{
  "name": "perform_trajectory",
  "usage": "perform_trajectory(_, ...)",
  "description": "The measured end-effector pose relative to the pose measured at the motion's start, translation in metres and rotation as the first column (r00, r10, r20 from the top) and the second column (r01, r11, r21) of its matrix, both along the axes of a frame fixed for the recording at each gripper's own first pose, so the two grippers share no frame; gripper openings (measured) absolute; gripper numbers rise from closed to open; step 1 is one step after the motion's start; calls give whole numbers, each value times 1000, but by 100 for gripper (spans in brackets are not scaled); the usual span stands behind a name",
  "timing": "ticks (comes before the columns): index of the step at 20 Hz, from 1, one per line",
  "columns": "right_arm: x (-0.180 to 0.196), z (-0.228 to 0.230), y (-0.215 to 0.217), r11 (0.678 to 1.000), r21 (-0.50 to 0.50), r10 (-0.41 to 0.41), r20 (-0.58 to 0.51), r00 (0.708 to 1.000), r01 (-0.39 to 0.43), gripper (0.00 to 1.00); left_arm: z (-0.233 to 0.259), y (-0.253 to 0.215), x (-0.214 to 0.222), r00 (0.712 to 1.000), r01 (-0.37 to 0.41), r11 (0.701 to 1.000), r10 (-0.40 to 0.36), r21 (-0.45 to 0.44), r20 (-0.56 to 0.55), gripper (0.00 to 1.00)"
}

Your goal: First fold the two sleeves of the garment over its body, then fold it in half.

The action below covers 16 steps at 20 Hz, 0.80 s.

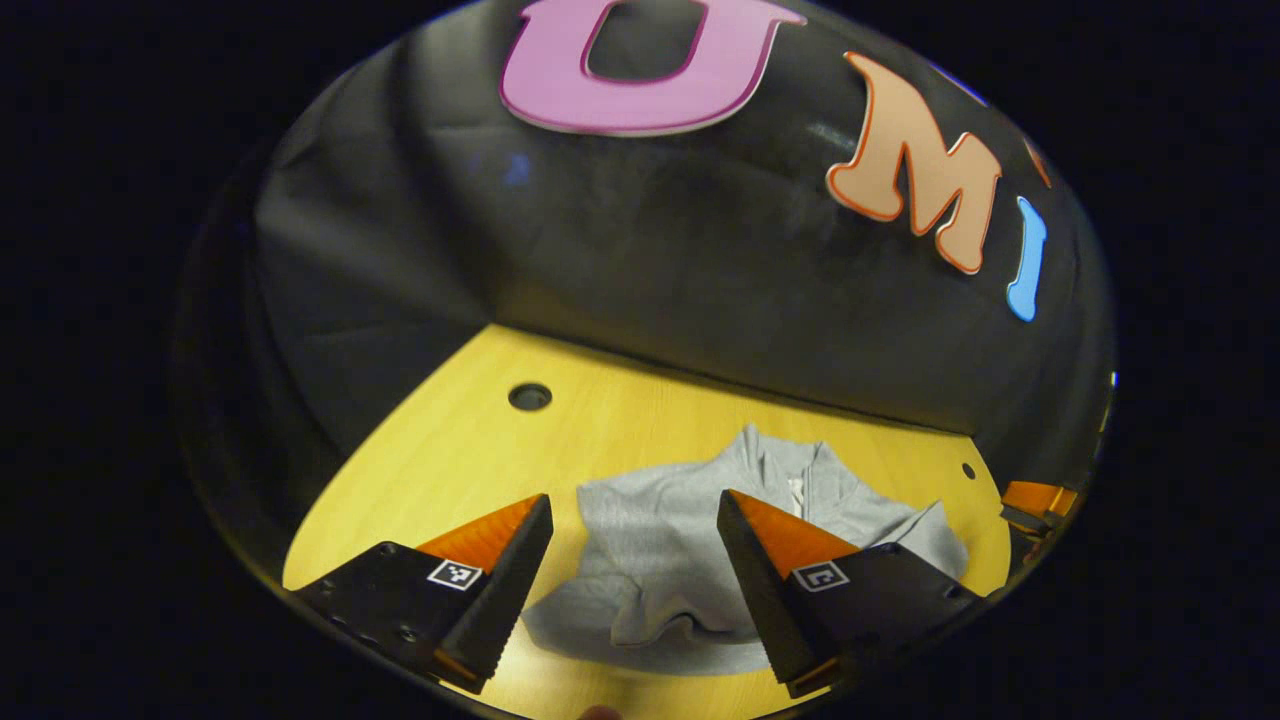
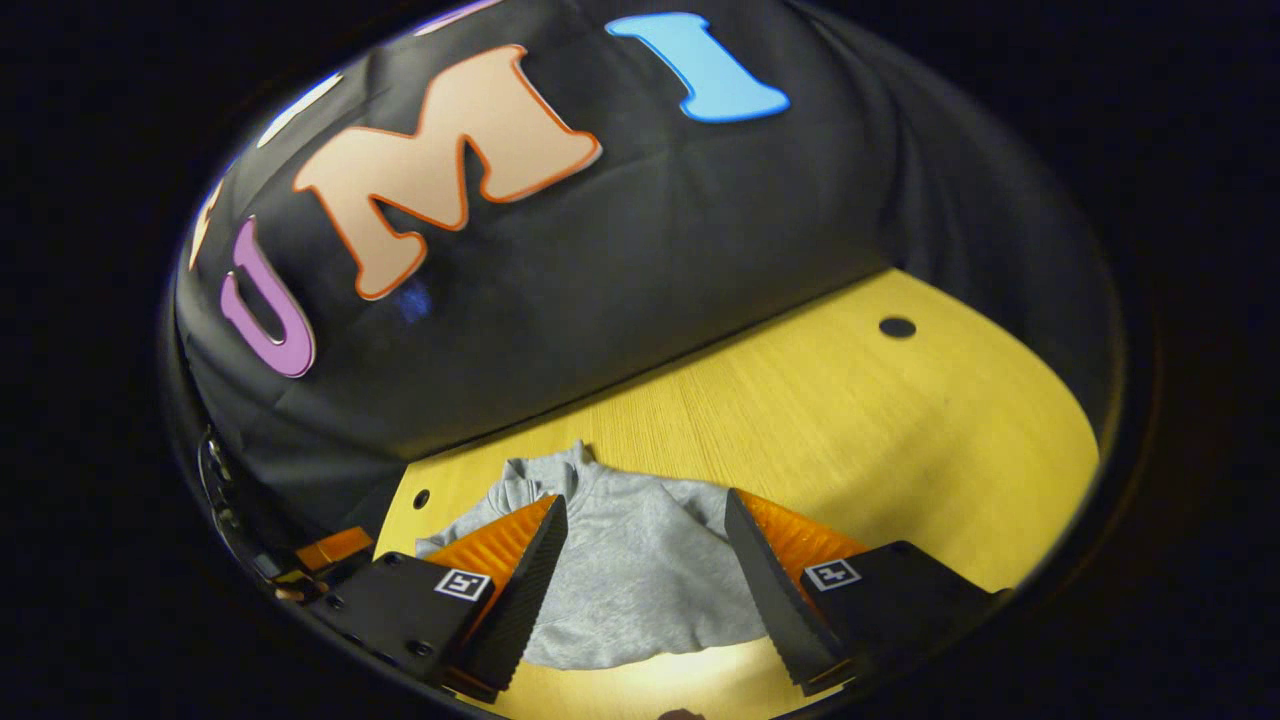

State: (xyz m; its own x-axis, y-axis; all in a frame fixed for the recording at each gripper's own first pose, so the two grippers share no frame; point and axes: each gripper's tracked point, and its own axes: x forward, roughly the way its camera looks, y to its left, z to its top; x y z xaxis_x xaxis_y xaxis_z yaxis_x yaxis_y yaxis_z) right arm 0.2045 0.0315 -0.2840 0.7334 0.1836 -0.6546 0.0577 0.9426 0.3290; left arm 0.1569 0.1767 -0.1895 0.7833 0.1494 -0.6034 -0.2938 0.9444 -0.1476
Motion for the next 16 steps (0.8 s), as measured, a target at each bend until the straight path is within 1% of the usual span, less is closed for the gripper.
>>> perform_trajectory(2, 0, 37, -4, 999, -46, 16, 119, 993, -10, 98, 37, 1, -2, 997, -11, 997, 4, 82, 83, 96)
perform_trajectory(5, -10, 83, -8, 993, -116, 42, 261, 964, -12, 97, 82, -10, -7, 984, -14, 978, -22, 206, 175, 95)
perform_trajectory(8, -32, 110, -12, 983, -181, 82, 320, 944, -24, 97, 110, -29, -26, 975, -6, 956, -59, 292, 213, 95)
perform_trajectory(10, -45, 128, -16, 967, -252, 126, 370, 920, -31, 98, 123, -45, -43, 968, -4, 951, -74, 308, 239, 95)
perform_trajectory(12, -57, 145, -14, 950, -310, 172, 424, 889, -35, 97, 129, -58, -62, 969, 9, 957, -80, 290, 233, 94)
perform_trajectory(14, -68, 160, -9, 940, -340, 200, 475, 857, -31, 98, 137, -64, -79, 964, 1, 960, -75, 279, 254, 94)
perform_trajectory(16, -74, 166, -2, 938, -345, 208, 510, 835, -23, 100, 145, -66, -90, 961, -15, 960, -64, 278, 270, 94)
